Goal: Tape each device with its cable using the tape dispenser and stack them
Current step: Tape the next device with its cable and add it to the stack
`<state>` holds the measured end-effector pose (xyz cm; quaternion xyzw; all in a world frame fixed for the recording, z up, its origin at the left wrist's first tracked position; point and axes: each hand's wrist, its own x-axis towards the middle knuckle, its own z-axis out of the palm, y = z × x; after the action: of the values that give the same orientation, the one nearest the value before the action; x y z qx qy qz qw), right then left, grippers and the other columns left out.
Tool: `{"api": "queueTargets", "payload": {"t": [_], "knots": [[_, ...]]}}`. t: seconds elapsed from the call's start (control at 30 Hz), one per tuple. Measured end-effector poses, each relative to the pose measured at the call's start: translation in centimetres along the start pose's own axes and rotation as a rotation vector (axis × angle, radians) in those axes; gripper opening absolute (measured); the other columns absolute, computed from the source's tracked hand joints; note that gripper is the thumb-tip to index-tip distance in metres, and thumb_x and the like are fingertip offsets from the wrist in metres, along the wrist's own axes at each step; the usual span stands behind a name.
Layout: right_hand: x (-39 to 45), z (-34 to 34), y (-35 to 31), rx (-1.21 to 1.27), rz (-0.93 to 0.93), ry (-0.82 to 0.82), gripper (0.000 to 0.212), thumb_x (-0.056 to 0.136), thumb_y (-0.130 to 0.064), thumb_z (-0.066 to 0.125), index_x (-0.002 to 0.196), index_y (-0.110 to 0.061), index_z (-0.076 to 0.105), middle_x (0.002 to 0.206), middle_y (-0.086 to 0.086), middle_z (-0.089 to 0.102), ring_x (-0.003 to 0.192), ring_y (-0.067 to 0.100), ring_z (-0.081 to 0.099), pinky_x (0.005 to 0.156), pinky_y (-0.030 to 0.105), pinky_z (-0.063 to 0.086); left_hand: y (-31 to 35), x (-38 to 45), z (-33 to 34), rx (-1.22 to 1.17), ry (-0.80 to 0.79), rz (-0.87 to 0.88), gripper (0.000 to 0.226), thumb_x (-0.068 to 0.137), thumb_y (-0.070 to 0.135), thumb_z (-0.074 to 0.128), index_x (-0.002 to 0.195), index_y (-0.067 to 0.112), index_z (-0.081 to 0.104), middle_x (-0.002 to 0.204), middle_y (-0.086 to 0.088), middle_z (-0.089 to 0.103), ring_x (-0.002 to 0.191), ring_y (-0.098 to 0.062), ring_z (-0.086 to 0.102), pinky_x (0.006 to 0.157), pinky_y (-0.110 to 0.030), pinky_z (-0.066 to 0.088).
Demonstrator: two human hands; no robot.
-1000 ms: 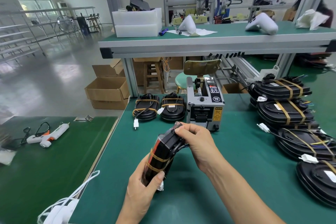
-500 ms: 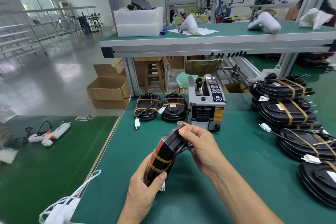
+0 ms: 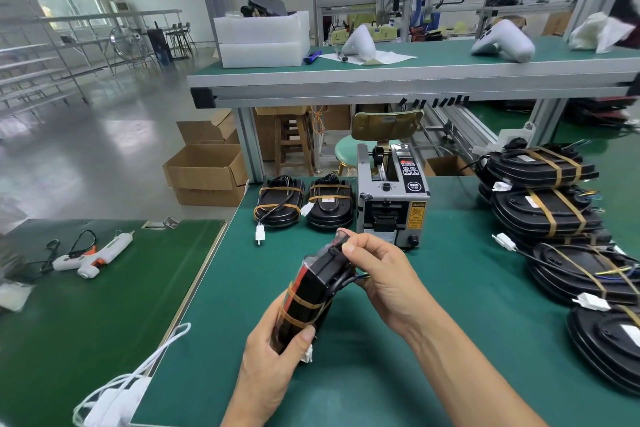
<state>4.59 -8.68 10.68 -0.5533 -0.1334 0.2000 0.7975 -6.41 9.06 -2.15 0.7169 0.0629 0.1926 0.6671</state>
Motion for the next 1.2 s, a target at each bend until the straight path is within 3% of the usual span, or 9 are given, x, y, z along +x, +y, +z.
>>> {"api": "queueTargets", "payload": {"t": [0.23,0.37,0.5,0.63,0.7,0.8,1.0,1.13,1.2], "knots": [[0.3,0.3,-0.5,-0.035,0.019,-0.019,0.025,0.093,-0.005,0.07,0.072,-0.02,0.071,0.136,0.005,0.068,0.119,-0.002,0.065,0.097,0.036,0.047,-0.6,0.1,-0.1,0.02,0.01,0.021,0.071,0.087,0.057,0.085,0.149,0.035,0.061,0.129,-0.004,0.076,0.115,-0.018,0.071,0.1,-0.026,0.054],[0.6,0.4,-0.4,-0.048,0.023,-0.006,0.022,0.092,-0.003,0.071,0.075,-0.017,0.072,0.133,0.009,0.07,0.128,0.001,0.06,0.11,0.039,0.044,-1.3,0.2,-0.3,0.029,0.003,0.013,0.074,0.088,0.055,0.086,0.151,0.029,0.059,0.105,-0.004,0.077,0.097,-0.022,0.071,0.093,-0.039,0.054],[0.9,0.4,-0.1,-0.06,0.016,0.021,0.021,0.09,-0.001,0.072,0.074,-0.015,0.072,0.125,0.01,0.074,0.13,0.005,0.06,0.11,0.04,0.044,-1.4,0.2,-0.5,0.043,0.002,0.008,0.072,0.088,0.056,0.086,0.151,0.032,0.06,0.104,-0.005,0.077,0.089,-0.02,0.07,0.085,-0.03,0.056],[1.1,0.4,0.3,-0.079,0.004,0.049,0.019,0.09,0.001,0.072,0.075,-0.011,0.072,0.125,0.012,0.073,0.128,0.011,0.062,0.107,0.044,0.047,-1.4,0.2,-0.3,0.032,-0.008,0.011,0.073,0.089,0.054,0.086,0.151,0.025,0.059,0.102,-0.003,0.075,0.092,-0.019,0.069,0.09,-0.037,0.053],[1.1,0.4,0.2,-0.105,-0.001,0.06,0.016,0.09,0.001,0.073,0.076,-0.009,0.071,0.125,0.01,0.073,0.124,0.011,0.065,0.101,0.04,0.05,-1.4,0.2,-0.4,0.033,-0.006,0.015,0.074,0.089,0.054,0.085,0.152,0.025,0.059,0.104,-0.002,0.076,0.093,-0.019,0.069,0.091,-0.038,0.052],[1.1,0.6,0.0,-0.151,-0.014,0.079,0.014,0.089,0.0,0.073,0.077,-0.006,0.07,0.12,0.009,0.074,0.107,0.006,0.071,0.082,0.023,0.053,-1.3,0.2,-0.4,0.029,-0.003,0.021,0.075,0.089,0.054,0.086,0.153,0.026,0.058,0.104,-0.002,0.075,0.094,-0.019,0.069,0.091,-0.039,0.052],[1.4,0.9,0.1,-0.174,0.004,0.13,0.018,0.088,-0.002,0.072,0.071,-0.008,0.068,0.087,0.01,0.071,0.084,0.022,0.063,0.082,0.037,0.049,-1.2,0.2,-0.4,0.045,0.003,0.032,0.072,0.088,0.056,0.085,0.151,0.033,0.06,0.117,-0.003,0.078,0.105,-0.021,0.072,0.097,-0.039,0.055],[1.5,0.8,0.4,-0.197,0.003,0.17,0.02,0.086,-0.005,0.075,0.07,-0.015,0.069,0.08,0.0,0.072,0.077,0.008,0.064,0.072,0.022,0.05,-0.5,0.1,-0.1,0.041,0.016,0.037,0.07,0.088,0.057,0.085,0.151,0.039,0.059,0.142,0.001,0.072,0.133,-0.017,0.067,0.108,-0.024,0.051],[1.6,0.6,0.9,-0.183,0.008,0.215,0.018,0.088,-0.004,0.07,0.075,-0.015,0.069,0.076,-0.001,0.069,0.072,0.009,0.06,0.065,0.018,0.048,-0.4,0.1,-0.1,0.046,0.013,0.036,0.071,0.087,0.057,0.086,0.15,0.04,0.059,0.135,0.0,0.075,0.125,-0.019,0.07,0.106,-0.03,0.054]]}}
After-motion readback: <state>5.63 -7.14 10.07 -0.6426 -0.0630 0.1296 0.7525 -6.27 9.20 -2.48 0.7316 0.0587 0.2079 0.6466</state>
